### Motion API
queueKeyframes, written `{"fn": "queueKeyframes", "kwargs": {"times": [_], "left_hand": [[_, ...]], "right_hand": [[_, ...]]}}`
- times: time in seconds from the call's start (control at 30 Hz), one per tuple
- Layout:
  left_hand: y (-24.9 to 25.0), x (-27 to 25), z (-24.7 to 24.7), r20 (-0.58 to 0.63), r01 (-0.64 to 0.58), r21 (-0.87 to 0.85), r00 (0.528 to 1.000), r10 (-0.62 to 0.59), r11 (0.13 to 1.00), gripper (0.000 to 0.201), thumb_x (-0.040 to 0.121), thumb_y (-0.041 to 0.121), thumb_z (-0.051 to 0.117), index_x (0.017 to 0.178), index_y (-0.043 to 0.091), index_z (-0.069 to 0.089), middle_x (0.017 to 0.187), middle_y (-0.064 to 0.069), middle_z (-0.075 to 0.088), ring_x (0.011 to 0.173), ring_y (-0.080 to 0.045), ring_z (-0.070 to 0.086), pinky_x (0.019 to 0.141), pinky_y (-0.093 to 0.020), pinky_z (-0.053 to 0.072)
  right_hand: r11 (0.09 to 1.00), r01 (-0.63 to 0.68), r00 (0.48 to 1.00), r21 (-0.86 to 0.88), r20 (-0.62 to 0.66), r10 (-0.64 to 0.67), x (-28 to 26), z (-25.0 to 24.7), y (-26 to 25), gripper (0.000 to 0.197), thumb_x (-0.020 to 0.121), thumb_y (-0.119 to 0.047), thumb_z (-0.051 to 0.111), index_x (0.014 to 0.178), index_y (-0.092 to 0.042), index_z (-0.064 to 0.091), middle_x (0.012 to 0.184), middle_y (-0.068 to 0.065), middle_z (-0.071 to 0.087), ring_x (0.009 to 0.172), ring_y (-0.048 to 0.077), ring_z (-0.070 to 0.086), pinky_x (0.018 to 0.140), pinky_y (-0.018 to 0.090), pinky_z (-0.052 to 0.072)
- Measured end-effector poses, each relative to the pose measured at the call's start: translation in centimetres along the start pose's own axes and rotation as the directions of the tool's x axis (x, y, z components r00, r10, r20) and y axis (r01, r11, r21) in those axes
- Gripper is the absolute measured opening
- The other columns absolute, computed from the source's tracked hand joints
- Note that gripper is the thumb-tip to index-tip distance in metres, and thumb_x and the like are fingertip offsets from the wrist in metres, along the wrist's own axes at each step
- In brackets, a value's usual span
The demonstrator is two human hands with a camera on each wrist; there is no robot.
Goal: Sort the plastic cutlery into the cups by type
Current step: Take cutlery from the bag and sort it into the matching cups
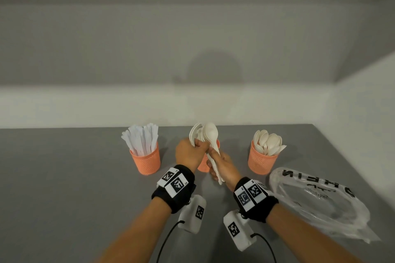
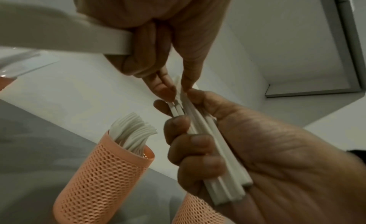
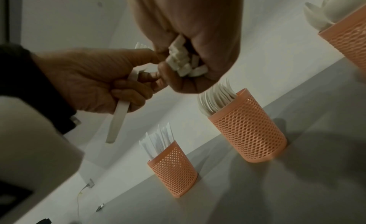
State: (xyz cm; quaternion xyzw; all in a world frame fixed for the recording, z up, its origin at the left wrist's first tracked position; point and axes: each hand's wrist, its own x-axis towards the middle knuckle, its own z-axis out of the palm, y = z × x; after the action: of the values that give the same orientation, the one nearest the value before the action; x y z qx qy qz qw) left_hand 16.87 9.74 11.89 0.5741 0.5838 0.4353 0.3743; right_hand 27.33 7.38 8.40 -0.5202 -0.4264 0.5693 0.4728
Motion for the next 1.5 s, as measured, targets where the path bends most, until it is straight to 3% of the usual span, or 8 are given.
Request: {"fn": "queueKeyframes", "kwargs": {"times": [0.3,0.4,0.5,0.63,0.73,0.87,1.17,1.5], "left_hand": [[-1.0,0.0,0.6,-0.071,0.086,-0.164,0.993,-0.099,0.983,0.028,0.080,0.022,0.053,0.096,0.000,0.057,0.085,-0.018,0.065,0.079,-0.036,0.065,0.072,-0.044,0.056],[-1.5,-0.8,0.5,-0.038,0.061,-0.243,0.997,-0.072,0.968,0.017,0.084,0.009,0.054,0.098,0.001,0.058,0.078,-0.015,0.063,0.066,-0.028,0.060,0.061,-0.038,0.050],[-2.4,-1.3,0.3,0.008,0.107,-0.266,0.994,-0.109,0.958,0.019,0.088,0.006,0.053,0.104,0.002,0.062,0.092,-0.023,0.068,0.084,-0.037,0.065,0.076,-0.049,0.053],[-4.5,-1.1,-1.3,0.078,0.273,-0.340,0.962,-0.263,0.900,0.026,0.094,0.011,0.046,0.069,0.012,0.052,0.051,0.003,0.050,0.042,-0.008,0.047,0.045,-0.022,0.042],[-5.6,-1.1,-3.3,0.169,0.407,-0.442,0.913,-0.372,0.799,0.026,0.099,0.012,0.037,0.074,0.011,0.046,0.056,-0.004,0.045,0.036,-0.011,0.048,0.039,-0.021,0.045],[-7.3,1.2,-7.5,0.036,0.313,-0.488,0.940,-0.339,0.815,0.025,0.094,0.002,0.042,0.070,0.010,0.044,0.038,0.004,0.039,0.028,-0.007,0.036,0.033,-0.017,0.036],[-4.1,8.0,-13.5,-0.038,0.156,-0.631,0.972,-0.231,0.760,0.043,0.095,0.035,0.048,0.059,0.011,0.047,0.032,0.007,0.037,0.030,-0.007,0.039,0.039,-0.018,0.039],[-2.2,10.5,-3.7,-0.011,0.128,-0.646,0.984,-0.177,0.753,0.042,0.096,0.033,0.047,0.058,0.014,0.045,0.033,0.010,0.038,0.032,-0.005,0.038,0.051,-0.025,0.039]], "right_hand": [[0.998,-0.033,0.998,0.057,0.046,0.031,0.0,0.2,-0.2,0.028,0.099,-0.032,0.040,0.082,-0.014,0.053,0.049,-0.005,0.051,0.037,0.005,0.047,0.039,0.018,0.040],[0.998,-0.013,0.997,0.055,0.072,0.009,0.1,0.7,-0.1,0.023,0.099,-0.028,0.041,0.088,-0.015,0.056,0.058,-0.003,0.051,0.039,0.004,0.047,0.039,0.017,0.039],[0.999,0.004,0.997,0.051,0.081,-0.008,0.5,1.3,0.4,0.019,0.098,-0.025,0.042,0.098,-0.017,0.059,0.063,-0.006,0.060,0.049,0.004,0.058,0.046,0.017,0.045],[0.999,-0.042,0.997,0.009,0.070,0.042,0.9,1.5,1.0,0.017,0.098,-0.022,0.042,0.089,-0.021,0.056,0.059,-0.001,0.044,0.038,0.004,0.044,0.045,0.022,0.042],[0.998,-0.063,0.993,0.003,0.101,0.062,1.3,1.1,1.3,0.013,0.098,-0.019,0.042,0.094,-0.017,0.055,0.061,0.001,0.040,0.034,0.003,0.039,0.041,0.021,0.041],[0.995,-0.095,0.992,-0.014,0.083,0.095,1.5,1.0,0.8,0.016,0.099,-0.026,0.041,0.098,-0.018,0.054,0.051,-0.006,0.035,0.031,0.001,0.027,0.031,0.014,0.024],[1.000,-0.008,1.000,-0.027,0.007,0.008,1.7,0.1,0.0,0.029,0.097,-0.033,0.041,0.098,-0.011,0.060,0.048,-0.007,0.033,0.033,0.002,0.026,0.032,0.014,0.021],[0.999,0.010,0.977,-0.030,-0.214,-0.016,1.1,-3.4,-0.7,0.030,0.097,-0.034,0.044,0.075,-0.013,0.050,0.043,-0.003,0.050,0.029,0.007,0.038,0.033,0.015,0.031]]}}
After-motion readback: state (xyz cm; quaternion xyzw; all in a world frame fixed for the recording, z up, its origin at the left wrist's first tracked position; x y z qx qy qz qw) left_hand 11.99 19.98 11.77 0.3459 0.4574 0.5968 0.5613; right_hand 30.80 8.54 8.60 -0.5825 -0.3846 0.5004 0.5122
